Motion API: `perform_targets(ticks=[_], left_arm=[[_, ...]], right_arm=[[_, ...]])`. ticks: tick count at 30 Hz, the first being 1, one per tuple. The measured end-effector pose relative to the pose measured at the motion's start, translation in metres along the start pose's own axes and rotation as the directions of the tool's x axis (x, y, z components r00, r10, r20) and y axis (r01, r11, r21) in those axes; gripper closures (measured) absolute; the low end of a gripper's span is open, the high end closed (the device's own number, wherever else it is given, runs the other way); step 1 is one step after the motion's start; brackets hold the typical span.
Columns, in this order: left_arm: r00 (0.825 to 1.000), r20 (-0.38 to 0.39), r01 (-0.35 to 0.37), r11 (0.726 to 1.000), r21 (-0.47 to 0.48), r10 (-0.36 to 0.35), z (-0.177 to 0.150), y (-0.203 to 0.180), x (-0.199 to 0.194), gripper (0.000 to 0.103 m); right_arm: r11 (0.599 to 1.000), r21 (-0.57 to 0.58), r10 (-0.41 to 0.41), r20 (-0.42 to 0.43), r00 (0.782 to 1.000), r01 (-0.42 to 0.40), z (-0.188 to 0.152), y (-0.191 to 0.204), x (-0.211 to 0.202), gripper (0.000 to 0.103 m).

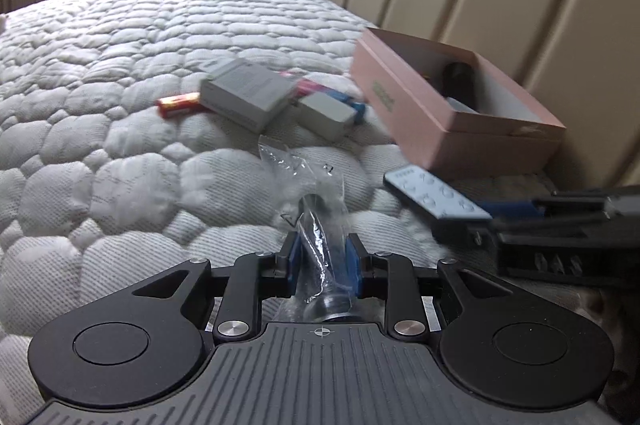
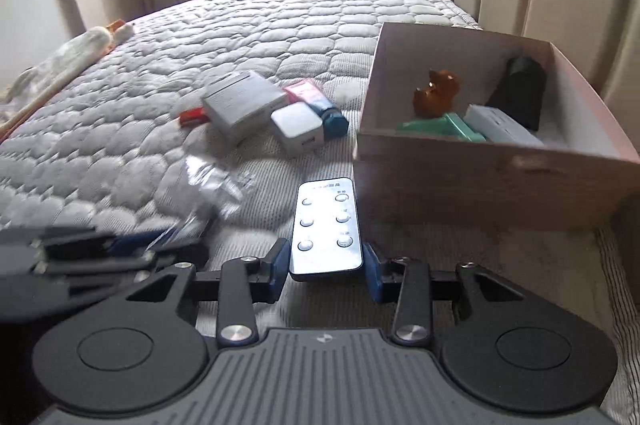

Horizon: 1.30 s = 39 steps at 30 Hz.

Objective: Organize rigid objects
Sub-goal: 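Grasp the white remote with the right tool while the left tool holds the plastic bag, then carry the plastic bag and white remote toward the pink box with both tools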

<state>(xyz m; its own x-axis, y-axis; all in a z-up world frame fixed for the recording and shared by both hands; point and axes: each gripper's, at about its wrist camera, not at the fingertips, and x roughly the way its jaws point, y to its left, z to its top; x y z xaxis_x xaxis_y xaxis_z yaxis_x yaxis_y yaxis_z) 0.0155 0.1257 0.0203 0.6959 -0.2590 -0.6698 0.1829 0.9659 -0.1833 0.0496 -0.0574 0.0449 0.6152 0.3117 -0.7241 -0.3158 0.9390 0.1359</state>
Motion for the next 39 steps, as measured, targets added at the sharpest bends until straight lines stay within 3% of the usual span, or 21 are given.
perform_targets(ticks=[8,15,18,21,24,30,39], left_arm=[[0.999,-0.016,0.035,0.999,0.030,-0.034,-0.013,-0.021,-0.010,0.076],[0.998,-0.048,-0.027,1.000,0.009,0.028,-0.016,-0.027,-0.008,0.066],[0.998,-0.053,-0.041,0.999,0.017,0.042,-0.014,-0.030,-0.002,0.066],[0.998,-0.053,-0.041,0.998,0.040,0.043,-0.013,-0.031,-0.001,0.067],[0.999,-0.036,-0.024,0.999,0.040,0.026,-0.015,-0.028,-0.003,0.071],[1.000,-0.010,0.001,1.000,0.018,-0.001,-0.017,-0.026,-0.009,0.078],[1.000,0.007,0.012,1.000,-0.006,-0.012,-0.020,-0.020,-0.018,0.079]], right_arm=[[0.999,-0.044,0.016,-0.007,1.000,-0.016,-0.044,-0.005,-0.048,0.064],[0.995,-0.103,0.013,0.007,1.000,-0.012,-0.062,0.001,-0.065,0.064],[0.993,-0.115,-0.003,0.026,1.000,0.006,-0.066,-0.001,-0.069,0.047],[0.993,-0.117,-0.021,0.055,0.998,0.028,-0.067,-0.007,-0.076,0.043],[0.993,-0.107,-0.030,0.078,0.996,0.038,-0.066,-0.016,-0.084,0.032],[0.996,-0.082,-0.023,0.102,0.995,0.031,-0.062,-0.028,-0.088,0.028],[0.981,-0.191,-0.009,0.121,0.993,0.032,-0.061,-0.029,-0.094,0.025]])
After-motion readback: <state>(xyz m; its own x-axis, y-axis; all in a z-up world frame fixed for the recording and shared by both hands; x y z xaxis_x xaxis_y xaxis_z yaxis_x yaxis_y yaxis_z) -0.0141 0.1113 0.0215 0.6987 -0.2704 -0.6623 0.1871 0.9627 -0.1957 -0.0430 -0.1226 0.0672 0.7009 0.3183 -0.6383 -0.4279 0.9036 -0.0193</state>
